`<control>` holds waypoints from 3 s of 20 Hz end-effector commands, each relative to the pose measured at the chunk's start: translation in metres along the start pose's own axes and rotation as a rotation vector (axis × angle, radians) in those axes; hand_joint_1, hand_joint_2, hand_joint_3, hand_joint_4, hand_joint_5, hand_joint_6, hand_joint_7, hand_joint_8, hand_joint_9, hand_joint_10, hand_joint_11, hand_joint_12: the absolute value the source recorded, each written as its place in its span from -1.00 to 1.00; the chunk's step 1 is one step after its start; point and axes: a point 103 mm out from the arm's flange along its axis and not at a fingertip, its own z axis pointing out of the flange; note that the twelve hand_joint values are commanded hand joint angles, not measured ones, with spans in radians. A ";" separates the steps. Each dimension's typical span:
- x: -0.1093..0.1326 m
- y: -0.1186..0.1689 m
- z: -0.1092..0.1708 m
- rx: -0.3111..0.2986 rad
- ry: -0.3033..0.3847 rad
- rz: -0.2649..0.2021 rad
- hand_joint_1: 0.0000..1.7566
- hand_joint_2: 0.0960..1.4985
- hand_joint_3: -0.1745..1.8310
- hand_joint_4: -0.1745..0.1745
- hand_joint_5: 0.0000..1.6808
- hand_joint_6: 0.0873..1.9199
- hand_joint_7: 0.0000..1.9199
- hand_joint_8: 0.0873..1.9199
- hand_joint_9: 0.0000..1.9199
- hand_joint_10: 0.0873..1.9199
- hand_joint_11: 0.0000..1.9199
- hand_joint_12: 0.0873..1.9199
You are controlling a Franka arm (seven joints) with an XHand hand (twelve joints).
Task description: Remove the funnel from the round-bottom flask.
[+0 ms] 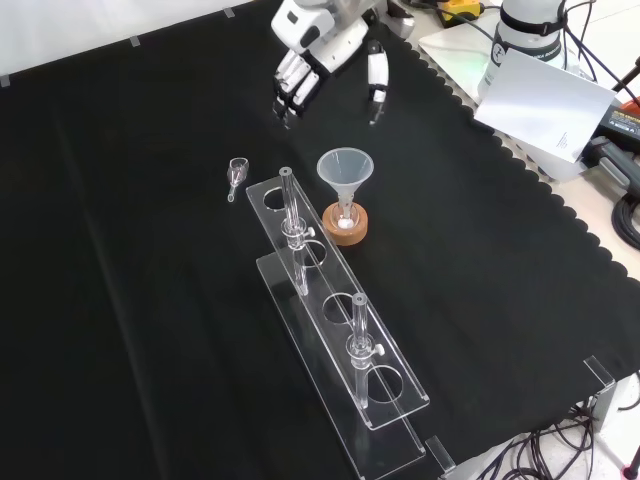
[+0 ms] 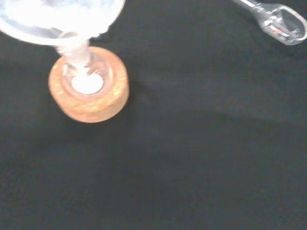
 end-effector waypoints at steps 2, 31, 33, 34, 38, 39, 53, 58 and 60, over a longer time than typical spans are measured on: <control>0.031 0.003 0.001 0.022 -0.013 -0.020 -0.47 -0.13 -0.59 -0.15 -0.95 -1.00 -1.00 -0.52 -0.88 -0.19 -0.75 0.55; 0.065 0.021 0.027 0.062 -0.193 -0.023 -0.46 -0.13 -0.65 -0.23 -0.98 -1.00 -1.00 -0.62 -0.91 -0.11 -0.71 0.56; 0.064 0.024 0.030 0.067 -0.199 -0.020 -0.45 -0.13 -0.65 -0.24 -0.98 -1.00 -1.00 -0.63 -0.92 -0.11 -0.71 0.56; 0.063 0.025 0.031 0.069 -0.204 -0.017 -0.45 -0.13 -0.65 -0.24 -0.98 -1.00 -1.00 -0.64 -0.92 -0.11 -0.71 0.56; 0.059 0.027 0.032 0.028 -0.202 -0.007 -0.45 -0.13 -0.65 -0.24 -0.98 -1.00 -1.00 -0.64 -0.92 -0.10 -0.71 0.56; 0.057 0.028 0.032 0.025 -0.203 -0.006 -0.45 -0.13 -0.66 -0.24 -0.98 -1.00 -1.00 -0.64 -0.92 -0.10 -0.71 0.56; 0.056 0.038 0.040 0.026 -0.195 -0.022 -0.42 -0.12 -0.67 -0.24 -0.96 -1.00 -1.00 -0.65 -0.86 -0.11 -0.71 0.56; 0.056 0.041 0.045 0.029 -0.190 -0.026 -0.41 -0.10 -0.69 -0.27 -0.94 -1.00 -1.00 -0.55 -0.69 -0.20 -0.69 0.54; 0.056 0.042 0.046 0.025 -0.184 -0.028 -0.41 -0.09 -0.69 -0.27 -0.94 -1.00 -1.00 -0.53 -0.66 -0.22 -0.69 0.53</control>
